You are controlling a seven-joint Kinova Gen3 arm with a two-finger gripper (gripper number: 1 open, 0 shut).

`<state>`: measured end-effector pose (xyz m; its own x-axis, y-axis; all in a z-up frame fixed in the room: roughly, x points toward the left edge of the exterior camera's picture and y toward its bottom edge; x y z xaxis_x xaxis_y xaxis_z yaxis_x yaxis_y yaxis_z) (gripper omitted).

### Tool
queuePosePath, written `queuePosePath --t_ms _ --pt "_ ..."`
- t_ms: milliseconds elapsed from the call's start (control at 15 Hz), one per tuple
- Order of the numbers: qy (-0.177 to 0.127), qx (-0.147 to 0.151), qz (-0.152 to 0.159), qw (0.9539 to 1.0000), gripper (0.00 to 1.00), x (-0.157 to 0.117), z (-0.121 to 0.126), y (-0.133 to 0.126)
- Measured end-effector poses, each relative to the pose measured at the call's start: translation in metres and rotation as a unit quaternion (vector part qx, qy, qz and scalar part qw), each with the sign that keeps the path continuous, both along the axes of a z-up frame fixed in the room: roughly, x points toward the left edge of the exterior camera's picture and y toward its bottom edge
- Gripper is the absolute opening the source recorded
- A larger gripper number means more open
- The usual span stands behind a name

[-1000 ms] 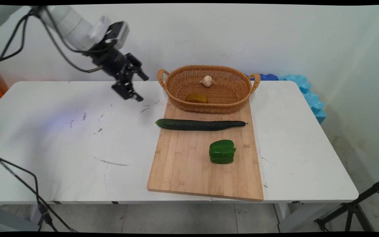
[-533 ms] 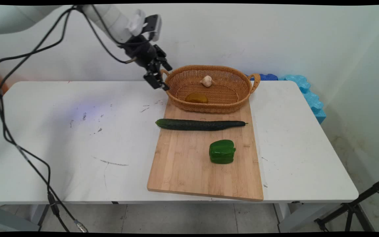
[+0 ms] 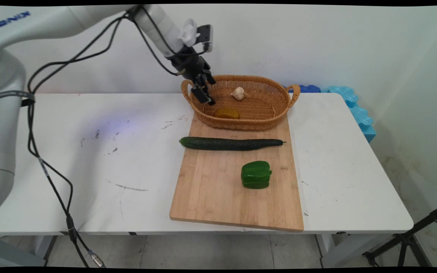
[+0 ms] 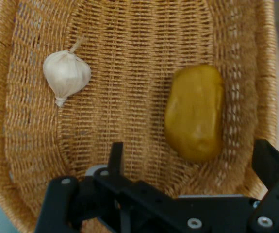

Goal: Pick up the potato from the vegetable basket

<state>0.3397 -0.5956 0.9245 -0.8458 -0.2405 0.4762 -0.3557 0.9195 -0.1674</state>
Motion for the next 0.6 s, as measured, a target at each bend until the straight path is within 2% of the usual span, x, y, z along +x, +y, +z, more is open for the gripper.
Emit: queuePosePath --t_ms 333,600 --pt "0.008 0.024 0.026 0.9993 1.00 -0.018 -0.021 -0.024" --pt "0.022 0.055 0.057 0.9966 1.00 -0.034 -0.041 -0.043"
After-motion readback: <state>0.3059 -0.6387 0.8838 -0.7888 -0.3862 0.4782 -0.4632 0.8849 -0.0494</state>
